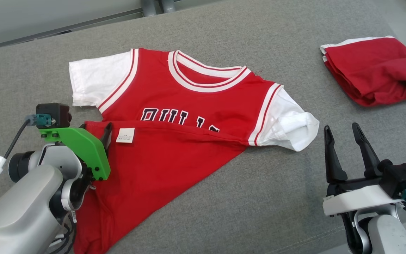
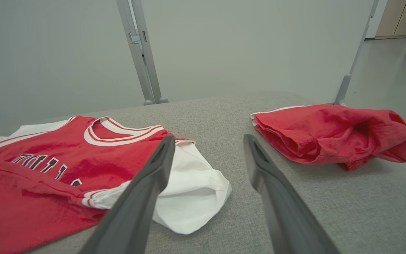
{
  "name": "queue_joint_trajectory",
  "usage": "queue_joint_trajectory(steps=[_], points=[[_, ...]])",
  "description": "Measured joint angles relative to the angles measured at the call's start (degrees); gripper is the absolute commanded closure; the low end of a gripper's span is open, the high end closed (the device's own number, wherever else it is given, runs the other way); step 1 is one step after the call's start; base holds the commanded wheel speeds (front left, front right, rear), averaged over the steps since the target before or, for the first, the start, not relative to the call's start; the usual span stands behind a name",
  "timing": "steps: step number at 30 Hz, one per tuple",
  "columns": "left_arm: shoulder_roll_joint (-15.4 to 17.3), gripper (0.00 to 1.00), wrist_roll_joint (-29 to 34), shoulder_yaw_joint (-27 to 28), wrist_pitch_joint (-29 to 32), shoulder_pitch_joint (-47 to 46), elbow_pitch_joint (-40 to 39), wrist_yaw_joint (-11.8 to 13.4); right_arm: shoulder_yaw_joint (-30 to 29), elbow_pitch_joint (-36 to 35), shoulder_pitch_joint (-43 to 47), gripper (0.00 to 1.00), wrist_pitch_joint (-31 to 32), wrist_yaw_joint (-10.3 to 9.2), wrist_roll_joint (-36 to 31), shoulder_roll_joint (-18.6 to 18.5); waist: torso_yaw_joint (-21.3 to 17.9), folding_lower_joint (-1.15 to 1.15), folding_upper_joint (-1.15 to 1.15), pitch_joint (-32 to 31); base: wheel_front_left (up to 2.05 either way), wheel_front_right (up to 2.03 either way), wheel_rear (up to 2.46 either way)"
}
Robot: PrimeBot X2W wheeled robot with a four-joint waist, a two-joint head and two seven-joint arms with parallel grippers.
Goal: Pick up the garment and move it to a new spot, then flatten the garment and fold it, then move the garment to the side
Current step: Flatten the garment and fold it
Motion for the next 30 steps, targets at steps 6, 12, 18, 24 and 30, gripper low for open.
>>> queue_joint_trajectory(steps=[6,12,18,24,30], points=[[-0.3,0.86,0.0,-0.1,-1.1,-0.1,1.4,-1.5,-0.2,0.0,0.3,0.00,0.0,0.00,0.3,0.0,-0.3,0.00,0.00,0.0,0.00,0.00,0.00],[-0.8,1.00,-0.2,0.3,-2.4,-0.1,-0.2,-3.0,-0.7,0.1,0.7,0.00,0.0,0.00,0.9,0.0,0.6,0.00,0.00,-0.2,0.00,0.00,0.00],[-0.8,1.00,-0.2,2.1,-7.1,0.9,-9.8,-3.0,-0.9,0.3,1.1,0.00,0.0,0.00,0.7,0.0,2.2,0.00,0.00,-1.3,0.00,0.00,0.00],[0.2,1.00,-4.0,0.5,-10.9,16.8,-30.4,1.3,-1.8,0.3,2.9,0.00,0.0,0.00,0.4,0.0,4.6,0.00,0.00,-2.8,0.00,0.00,0.00],[3.1,1.00,-7.2,-0.7,-15.8,32.2,-34.1,4.8,-1.4,0.6,3.2,0.00,0.0,0.00,-0.4,0.0,7.8,0.00,0.00,-3.6,0.00,0.00,0.00]])
